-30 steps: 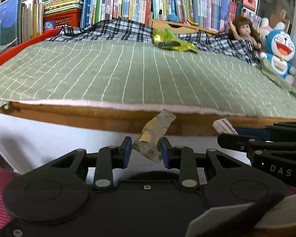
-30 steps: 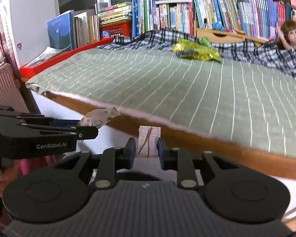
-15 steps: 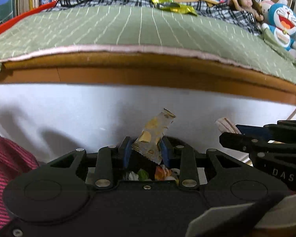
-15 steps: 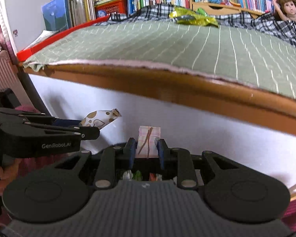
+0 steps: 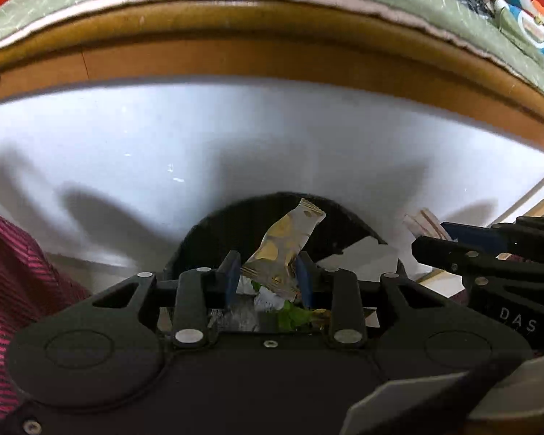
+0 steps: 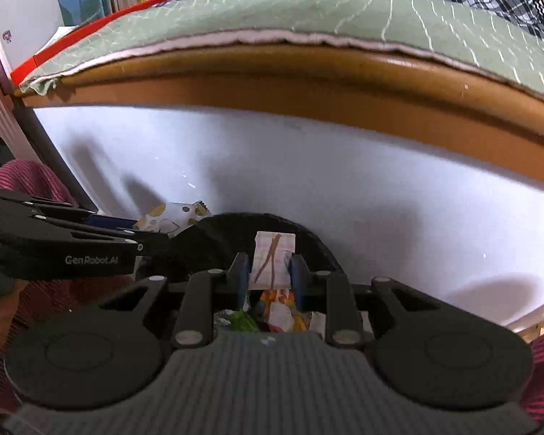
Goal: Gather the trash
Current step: 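Carry the pink paper and spotted wrapper down into the trash bin, then open both grippers over the bin and lift back to the bed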
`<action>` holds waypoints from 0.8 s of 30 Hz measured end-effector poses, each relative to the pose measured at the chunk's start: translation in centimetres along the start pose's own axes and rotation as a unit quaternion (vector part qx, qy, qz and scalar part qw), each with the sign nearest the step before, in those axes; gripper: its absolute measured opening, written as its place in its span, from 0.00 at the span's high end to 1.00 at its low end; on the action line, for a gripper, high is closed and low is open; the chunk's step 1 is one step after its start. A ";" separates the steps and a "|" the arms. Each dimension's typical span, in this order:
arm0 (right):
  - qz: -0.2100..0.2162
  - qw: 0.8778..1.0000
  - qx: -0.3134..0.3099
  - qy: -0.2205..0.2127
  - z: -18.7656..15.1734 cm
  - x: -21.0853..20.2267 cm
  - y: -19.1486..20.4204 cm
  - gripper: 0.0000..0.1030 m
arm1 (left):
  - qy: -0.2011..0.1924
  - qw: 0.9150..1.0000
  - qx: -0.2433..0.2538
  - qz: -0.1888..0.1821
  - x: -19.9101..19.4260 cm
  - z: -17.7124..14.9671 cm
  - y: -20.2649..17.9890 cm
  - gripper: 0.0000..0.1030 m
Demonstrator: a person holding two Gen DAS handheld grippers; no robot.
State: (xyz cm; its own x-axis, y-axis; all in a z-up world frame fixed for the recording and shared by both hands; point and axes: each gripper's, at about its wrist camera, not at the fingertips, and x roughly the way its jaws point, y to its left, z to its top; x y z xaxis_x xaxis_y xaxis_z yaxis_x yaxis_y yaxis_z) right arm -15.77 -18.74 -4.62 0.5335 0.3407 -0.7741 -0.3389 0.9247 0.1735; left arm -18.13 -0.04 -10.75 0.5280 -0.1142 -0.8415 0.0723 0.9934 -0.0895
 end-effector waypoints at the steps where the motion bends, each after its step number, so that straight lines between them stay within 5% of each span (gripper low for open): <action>1: 0.000 1.000 0.002 0.002 0.0 0.1 -0.1 0.69 | 0.003 1.000 0.000 0.000 0.2 0.0 -0.1 0.70; 15: 0.007 1.000 0.017 0.002 0.6 1.1 -0.4 0.68 | 0.011 1.000 0.002 0.005 1.2 0.4 -0.4 0.65; 19: 0.008 1.000 0.018 -0.001 0.6 0.9 -0.6 0.52 | 0.009 1.000 0.001 0.006 1.0 0.4 -0.4 0.59; 24: 0.010 1.000 0.020 -0.005 0.8 0.6 -0.6 0.44 | 0.007 1.000 -0.002 0.009 0.8 0.5 -0.2 0.47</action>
State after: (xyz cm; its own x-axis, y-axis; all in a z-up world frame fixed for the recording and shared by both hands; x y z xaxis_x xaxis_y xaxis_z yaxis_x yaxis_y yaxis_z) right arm -14.58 -18.98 -4.74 0.5345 0.3608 -0.7643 -0.3189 0.9236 0.2129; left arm -17.28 -0.35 -11.14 0.5173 -0.0971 -0.8503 0.0601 0.9952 -0.0771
